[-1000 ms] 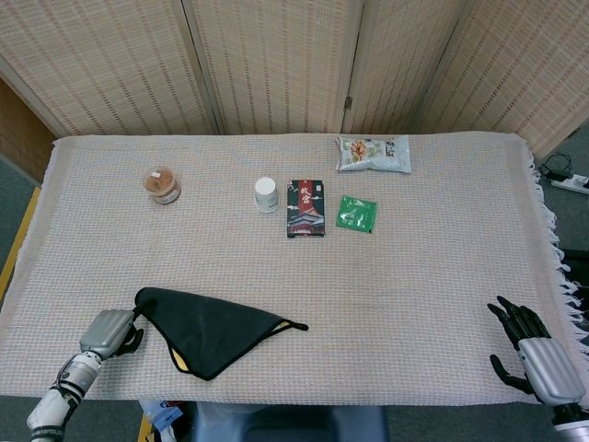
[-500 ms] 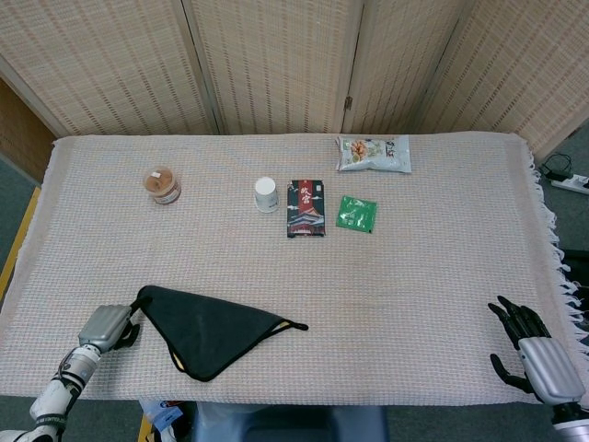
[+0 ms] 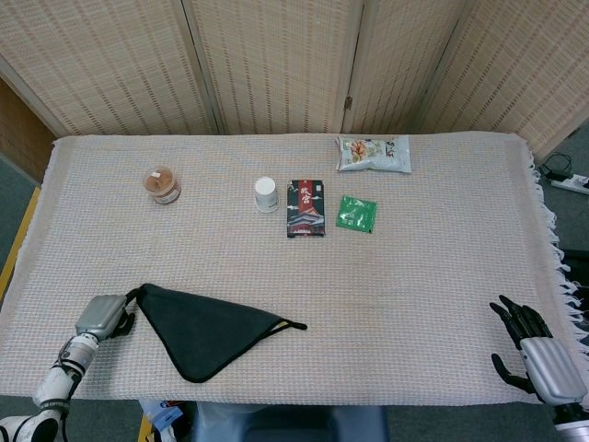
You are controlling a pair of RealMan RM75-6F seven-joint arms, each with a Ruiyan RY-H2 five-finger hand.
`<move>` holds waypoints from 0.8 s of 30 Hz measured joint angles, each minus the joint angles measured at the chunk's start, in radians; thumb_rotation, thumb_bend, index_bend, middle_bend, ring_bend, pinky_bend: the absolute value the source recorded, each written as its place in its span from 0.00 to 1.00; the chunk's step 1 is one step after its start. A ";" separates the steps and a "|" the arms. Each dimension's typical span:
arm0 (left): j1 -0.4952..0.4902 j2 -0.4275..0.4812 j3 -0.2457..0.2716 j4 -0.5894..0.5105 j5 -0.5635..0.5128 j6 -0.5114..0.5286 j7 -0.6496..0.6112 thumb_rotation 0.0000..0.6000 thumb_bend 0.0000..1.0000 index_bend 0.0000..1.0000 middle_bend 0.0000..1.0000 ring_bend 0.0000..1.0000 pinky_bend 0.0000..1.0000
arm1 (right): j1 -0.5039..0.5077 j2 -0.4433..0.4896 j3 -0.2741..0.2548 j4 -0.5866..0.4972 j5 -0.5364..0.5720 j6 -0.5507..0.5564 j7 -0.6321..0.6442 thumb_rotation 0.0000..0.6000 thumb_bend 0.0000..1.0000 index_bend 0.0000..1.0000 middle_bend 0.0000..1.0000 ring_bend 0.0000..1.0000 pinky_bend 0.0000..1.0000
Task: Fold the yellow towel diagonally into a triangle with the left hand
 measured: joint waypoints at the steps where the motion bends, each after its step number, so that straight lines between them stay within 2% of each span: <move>1: 0.003 0.007 -0.004 -0.010 0.005 0.020 0.000 1.00 0.66 0.15 1.00 1.00 1.00 | 0.001 0.000 -0.001 0.000 -0.002 -0.001 0.001 1.00 0.49 0.00 0.00 0.00 0.00; 9: 0.043 0.076 -0.001 -0.158 0.054 0.144 0.030 1.00 0.66 0.16 1.00 1.00 1.00 | -0.004 0.002 -0.008 -0.004 -0.025 0.018 -0.001 1.00 0.49 0.00 0.00 0.00 0.00; 16: 0.101 0.120 0.046 -0.283 0.131 0.235 0.061 1.00 0.66 0.18 1.00 1.00 1.00 | -0.011 0.006 -0.019 -0.006 -0.051 0.040 0.000 1.00 0.49 0.00 0.00 0.00 0.00; 21: 0.144 0.141 0.082 -0.332 0.214 0.313 0.068 1.00 0.66 0.18 1.00 1.00 1.00 | -0.015 0.009 -0.024 -0.003 -0.067 0.052 0.006 1.00 0.49 0.00 0.00 0.00 0.00; 22: 0.155 0.144 0.086 -0.337 0.237 0.341 0.072 1.00 0.65 0.18 0.99 0.98 1.00 | -0.016 0.009 -0.024 -0.002 -0.069 0.057 0.004 1.00 0.49 0.00 0.00 0.00 0.00; 23: 0.164 0.145 0.089 -0.337 0.254 0.365 0.076 1.00 0.64 0.18 0.94 0.91 0.96 | -0.018 0.008 -0.023 -0.001 -0.070 0.062 0.000 1.00 0.49 0.00 0.00 0.00 0.00; 24: 0.174 0.146 0.091 -0.337 0.268 0.392 0.082 1.00 0.62 0.18 0.85 0.79 0.88 | -0.020 0.007 -0.023 -0.001 -0.071 0.068 -0.005 1.00 0.49 0.00 0.00 0.00 0.00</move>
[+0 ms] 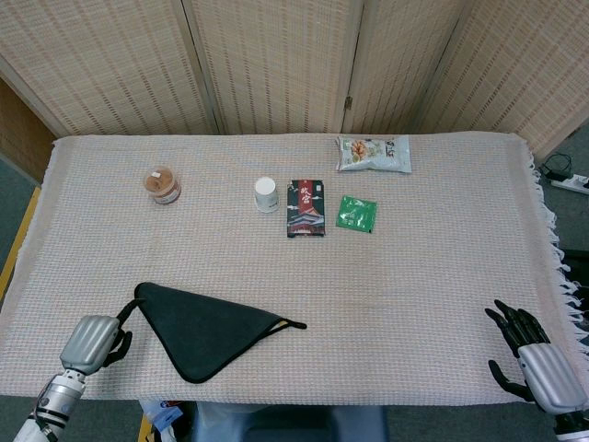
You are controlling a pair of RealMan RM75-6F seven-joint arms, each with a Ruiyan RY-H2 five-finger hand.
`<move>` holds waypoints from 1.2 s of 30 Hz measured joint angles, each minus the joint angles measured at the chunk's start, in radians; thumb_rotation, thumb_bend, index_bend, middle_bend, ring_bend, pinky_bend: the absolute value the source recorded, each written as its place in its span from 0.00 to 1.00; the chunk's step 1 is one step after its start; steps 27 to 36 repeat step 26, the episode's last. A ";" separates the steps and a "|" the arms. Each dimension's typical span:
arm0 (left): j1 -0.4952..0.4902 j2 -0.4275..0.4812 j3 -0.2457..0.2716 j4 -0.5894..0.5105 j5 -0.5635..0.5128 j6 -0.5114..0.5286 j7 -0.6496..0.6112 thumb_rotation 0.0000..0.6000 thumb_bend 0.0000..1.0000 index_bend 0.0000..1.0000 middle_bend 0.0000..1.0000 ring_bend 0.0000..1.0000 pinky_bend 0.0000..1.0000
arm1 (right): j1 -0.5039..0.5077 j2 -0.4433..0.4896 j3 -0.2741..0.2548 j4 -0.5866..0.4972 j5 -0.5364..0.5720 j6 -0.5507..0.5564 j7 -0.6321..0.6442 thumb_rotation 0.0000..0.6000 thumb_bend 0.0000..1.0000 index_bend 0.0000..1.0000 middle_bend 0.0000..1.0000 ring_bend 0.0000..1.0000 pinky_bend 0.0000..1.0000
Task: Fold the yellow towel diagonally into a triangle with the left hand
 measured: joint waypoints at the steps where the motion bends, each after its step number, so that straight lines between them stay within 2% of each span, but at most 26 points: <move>1: 0.014 0.001 0.001 0.002 0.017 0.039 0.008 1.00 0.60 0.19 0.75 0.69 0.78 | -0.003 -0.002 0.001 0.000 -0.002 0.008 -0.008 1.00 0.49 0.00 0.00 0.00 0.00; 3: 0.037 0.003 0.002 0.006 0.043 0.103 0.017 1.00 0.56 0.21 0.53 0.48 0.53 | -0.007 -0.004 0.002 0.000 -0.008 0.019 -0.018 1.00 0.49 0.00 0.00 0.00 0.00; 6: 0.084 0.008 -0.001 0.013 0.077 0.209 0.026 1.00 0.49 0.21 0.29 0.23 0.27 | -0.008 -0.008 0.003 -0.001 -0.017 0.025 -0.034 1.00 0.49 0.00 0.00 0.00 0.00; 9: 0.143 0.017 -0.006 0.014 0.085 0.294 0.026 1.00 0.42 0.20 0.19 0.10 0.16 | -0.007 -0.015 0.008 -0.005 -0.022 0.030 -0.064 1.00 0.49 0.00 0.00 0.00 0.00; 14: 0.204 0.029 -0.004 0.016 0.098 0.361 -0.001 1.00 0.35 0.18 0.15 0.09 0.14 | -0.003 -0.030 0.031 -0.023 -0.018 0.037 -0.150 1.00 0.49 0.00 0.00 0.00 0.00; 21: 0.252 0.053 0.002 -0.010 0.148 0.431 0.030 1.00 0.34 0.15 0.13 0.09 0.16 | 0.011 -0.032 0.032 -0.046 -0.028 0.018 -0.173 1.00 0.49 0.00 0.00 0.00 0.00; 36: 0.263 0.061 -0.001 -0.013 0.158 0.424 0.033 1.00 0.34 0.15 0.13 0.09 0.16 | 0.005 -0.029 0.029 -0.063 -0.028 0.025 -0.201 1.00 0.49 0.00 0.00 0.00 0.00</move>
